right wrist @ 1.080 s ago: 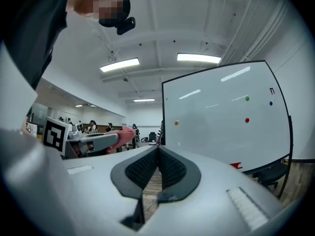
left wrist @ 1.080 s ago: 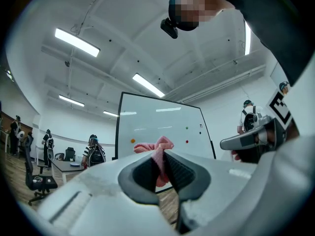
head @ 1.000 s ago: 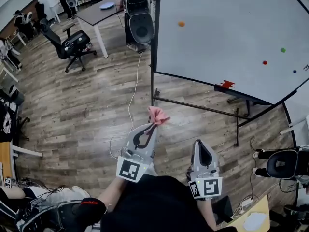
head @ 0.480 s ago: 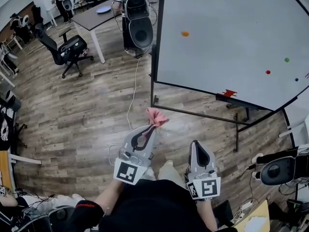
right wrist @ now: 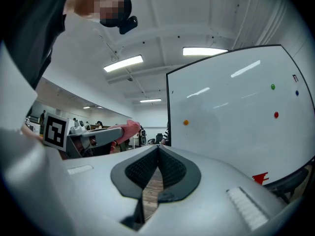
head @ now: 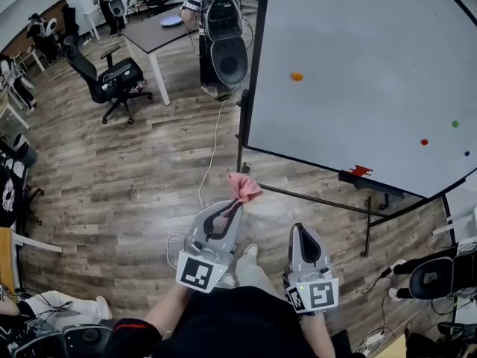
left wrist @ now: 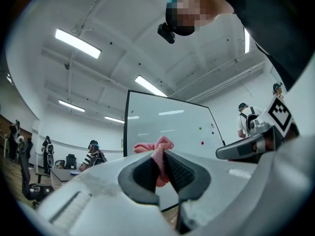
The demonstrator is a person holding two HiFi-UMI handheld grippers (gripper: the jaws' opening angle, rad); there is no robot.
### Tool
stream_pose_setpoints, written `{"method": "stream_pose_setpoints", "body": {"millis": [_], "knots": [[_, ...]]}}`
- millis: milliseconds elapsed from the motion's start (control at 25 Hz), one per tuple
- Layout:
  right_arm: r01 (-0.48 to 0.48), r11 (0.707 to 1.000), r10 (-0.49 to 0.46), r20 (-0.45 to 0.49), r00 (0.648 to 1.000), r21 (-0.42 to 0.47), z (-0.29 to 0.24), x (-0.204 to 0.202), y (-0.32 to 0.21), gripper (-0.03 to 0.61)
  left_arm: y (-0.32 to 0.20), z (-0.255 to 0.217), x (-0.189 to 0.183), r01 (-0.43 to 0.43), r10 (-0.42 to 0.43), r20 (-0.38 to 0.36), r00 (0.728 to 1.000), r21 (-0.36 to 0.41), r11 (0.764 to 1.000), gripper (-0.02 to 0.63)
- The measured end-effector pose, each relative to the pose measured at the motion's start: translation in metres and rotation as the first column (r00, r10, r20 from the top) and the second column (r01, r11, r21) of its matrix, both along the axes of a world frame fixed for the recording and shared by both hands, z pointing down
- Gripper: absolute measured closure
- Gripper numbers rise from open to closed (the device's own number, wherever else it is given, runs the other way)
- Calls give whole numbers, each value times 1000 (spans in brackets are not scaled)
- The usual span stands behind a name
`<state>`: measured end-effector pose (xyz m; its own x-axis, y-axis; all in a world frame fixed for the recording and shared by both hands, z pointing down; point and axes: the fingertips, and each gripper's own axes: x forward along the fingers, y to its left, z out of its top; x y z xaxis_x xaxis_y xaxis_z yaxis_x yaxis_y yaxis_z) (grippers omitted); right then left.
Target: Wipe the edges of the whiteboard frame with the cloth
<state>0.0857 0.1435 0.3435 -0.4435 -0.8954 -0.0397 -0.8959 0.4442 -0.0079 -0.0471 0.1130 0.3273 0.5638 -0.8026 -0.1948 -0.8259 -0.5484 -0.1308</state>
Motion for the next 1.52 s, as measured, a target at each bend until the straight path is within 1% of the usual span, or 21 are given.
{"method": "stream_pose_setpoints", "body": {"millis": [120, 320, 480, 600, 920, 1080, 1320, 1520], "knots": [[17, 1000, -17, -1, 1000, 12, -2, 4, -29, 577, -24, -5, 6, 4, -5, 17, 1000, 16, 1000, 597], [37, 999, -38, 6, 999, 34, -9, 9, -75, 577, -68, -12, 9, 34, -34, -2, 999, 19, 999, 597], [58, 997, -58, 2, 998, 50, -15, 15, -110, 577, -98, -25, 18, 40, -41, 16, 999, 63, 997, 597], [82, 995, -82, 6, 997, 61, -19, 22, -133, 577, -118, -36, 25, 61, -64, 27, 998, 100, 993, 597], [167, 981, -166, -19, 986, 94, -32, 21, -181, 577, -156, -79, 31, 108, -113, 14, 993, 206, 973, 597], [194, 975, -191, -38, 981, 108, -40, 17, -199, 577, -176, -98, 26, 116, -121, 9, 993, 233, 966, 597], [191, 972, -186, -50, 981, 136, -64, 10, -225, 577, -201, -140, 18, 87, -98, 24, 995, 299, 950, 597], [174, 971, -162, -83, 983, 163, -86, -2, -241, 577, -218, -183, 6, 58, -74, 26, 997, 379, 923, 597]]}}
